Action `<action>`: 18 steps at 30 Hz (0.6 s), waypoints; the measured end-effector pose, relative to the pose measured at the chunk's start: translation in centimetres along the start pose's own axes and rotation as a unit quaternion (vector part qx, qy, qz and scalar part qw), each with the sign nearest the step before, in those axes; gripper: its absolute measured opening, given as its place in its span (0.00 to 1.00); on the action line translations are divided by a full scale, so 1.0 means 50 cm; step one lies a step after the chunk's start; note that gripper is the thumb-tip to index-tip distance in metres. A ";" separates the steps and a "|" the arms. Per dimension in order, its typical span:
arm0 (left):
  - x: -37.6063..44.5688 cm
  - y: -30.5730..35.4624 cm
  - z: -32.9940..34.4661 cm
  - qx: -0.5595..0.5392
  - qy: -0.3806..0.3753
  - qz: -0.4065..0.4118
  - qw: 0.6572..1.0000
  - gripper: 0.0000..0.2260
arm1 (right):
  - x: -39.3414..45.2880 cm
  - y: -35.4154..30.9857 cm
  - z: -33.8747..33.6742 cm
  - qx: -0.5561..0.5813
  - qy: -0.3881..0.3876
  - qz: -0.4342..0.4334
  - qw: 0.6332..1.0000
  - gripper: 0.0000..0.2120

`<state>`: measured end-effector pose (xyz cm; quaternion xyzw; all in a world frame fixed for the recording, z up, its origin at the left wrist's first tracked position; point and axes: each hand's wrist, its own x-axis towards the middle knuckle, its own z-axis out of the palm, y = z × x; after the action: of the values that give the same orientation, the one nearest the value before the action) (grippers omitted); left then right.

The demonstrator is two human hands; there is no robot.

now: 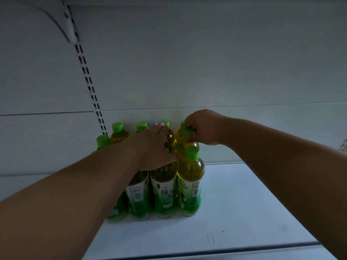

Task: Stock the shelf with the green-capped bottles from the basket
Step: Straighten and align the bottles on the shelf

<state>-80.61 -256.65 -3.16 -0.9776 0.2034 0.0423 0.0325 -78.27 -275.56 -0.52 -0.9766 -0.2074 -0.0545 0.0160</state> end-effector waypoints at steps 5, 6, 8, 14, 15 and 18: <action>-0.005 0.001 -0.002 -0.011 0.001 -0.006 1.000 0.45 | -0.008 0.009 0.005 -0.014 -0.002 0.010 1.000 0.16; -0.006 0.002 -0.002 -0.010 0.002 -0.006 1.000 0.45 | -0.009 0.010 0.008 -0.015 -0.005 0.011 1.000 0.17; -0.008 0.004 -0.003 -0.006 0.005 -0.006 1.000 0.44 | -0.010 0.010 0.014 -0.008 -0.004 0.010 1.000 0.17; -0.009 0.006 -0.007 -0.005 -0.004 -0.008 1.000 0.44 | 0.007 0.005 0.015 0.005 0.010 -0.004 1.000 0.14; -0.009 0.005 -0.006 -0.006 -0.003 -0.008 1.000 0.44 | 0.008 0.004 0.019 0.005 0.008 -0.004 1.000 0.14; -0.008 0.004 -0.002 -0.008 0.005 -0.007 1.000 0.45 | 0.008 0.001 0.028 0.008 0.007 -0.003 1.000 0.13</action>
<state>-81.06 -256.65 -3.01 -0.9795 0.1962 0.0385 0.0238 -77.76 -275.38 -1.88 -0.9754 -0.2106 -0.0601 0.0249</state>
